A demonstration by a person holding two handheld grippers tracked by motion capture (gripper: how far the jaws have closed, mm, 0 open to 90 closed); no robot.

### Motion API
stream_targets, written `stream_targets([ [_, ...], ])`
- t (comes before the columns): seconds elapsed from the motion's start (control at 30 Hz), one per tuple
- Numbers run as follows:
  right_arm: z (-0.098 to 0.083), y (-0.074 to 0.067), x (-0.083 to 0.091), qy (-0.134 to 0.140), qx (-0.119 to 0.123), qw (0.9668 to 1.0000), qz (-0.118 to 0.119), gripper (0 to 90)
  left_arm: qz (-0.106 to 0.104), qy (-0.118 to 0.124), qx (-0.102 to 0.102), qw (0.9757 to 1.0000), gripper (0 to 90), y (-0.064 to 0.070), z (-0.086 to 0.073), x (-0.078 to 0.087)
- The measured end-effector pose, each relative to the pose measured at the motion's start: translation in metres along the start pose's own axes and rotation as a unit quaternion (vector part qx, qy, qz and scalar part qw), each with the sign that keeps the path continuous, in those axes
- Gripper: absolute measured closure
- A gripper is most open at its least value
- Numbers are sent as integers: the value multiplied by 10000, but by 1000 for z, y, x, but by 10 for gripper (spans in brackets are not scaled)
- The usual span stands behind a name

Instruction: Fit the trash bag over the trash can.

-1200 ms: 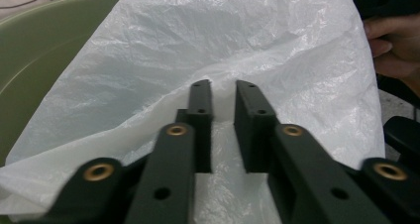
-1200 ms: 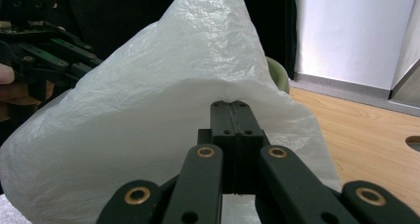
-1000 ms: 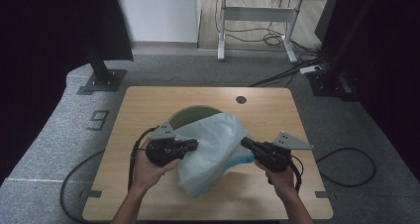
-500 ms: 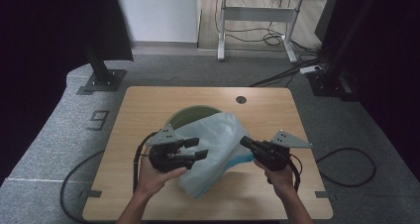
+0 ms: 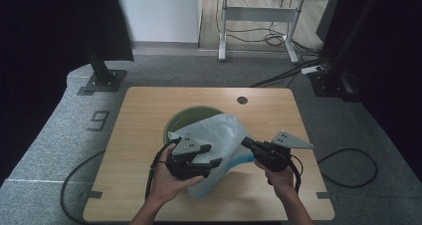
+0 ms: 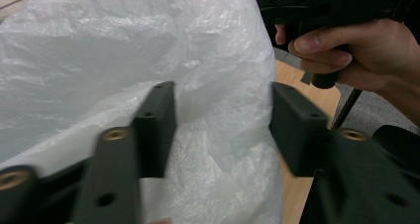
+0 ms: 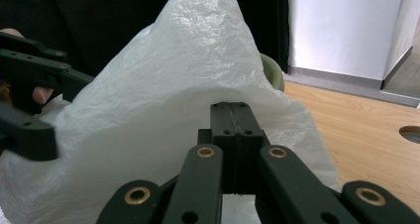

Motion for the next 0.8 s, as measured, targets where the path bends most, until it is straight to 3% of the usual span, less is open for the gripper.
stream_targets([
  [0.1,0,0,2,2,-3,10000,0,890,-87,93,90,9999,634,-3,1,2],
  [0.17,-1,1,3,6,-8,10000,3,889,-251,105,133,9995,716,-5,2,3],
  [0.37,0,-1,3,8,74,10000,49,889,-538,160,258,9981,880,-11,5,4],
  [0.5,0,-2,2,-8,100,9999,110,883,-671,150,362,9970,898,-16,10,2],
  [0.7,0,-6,11,181,195,9996,66,660,-611,344,637,9955,900,-32,25,4],
  [0.8,-1,-10,22,337,297,9990,-62,618,-622,435,836,9936,900,-41,29,6],
])
Point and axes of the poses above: each handheld gripper's, and its own axes: x roughly backward along the jaws, z roughly out of its top, y roughly to its right, the point moved 4 cm from there along -x, roughly forward along the jaws, and after that the axes turned 10 degrees about z, right-handed, at the moved point
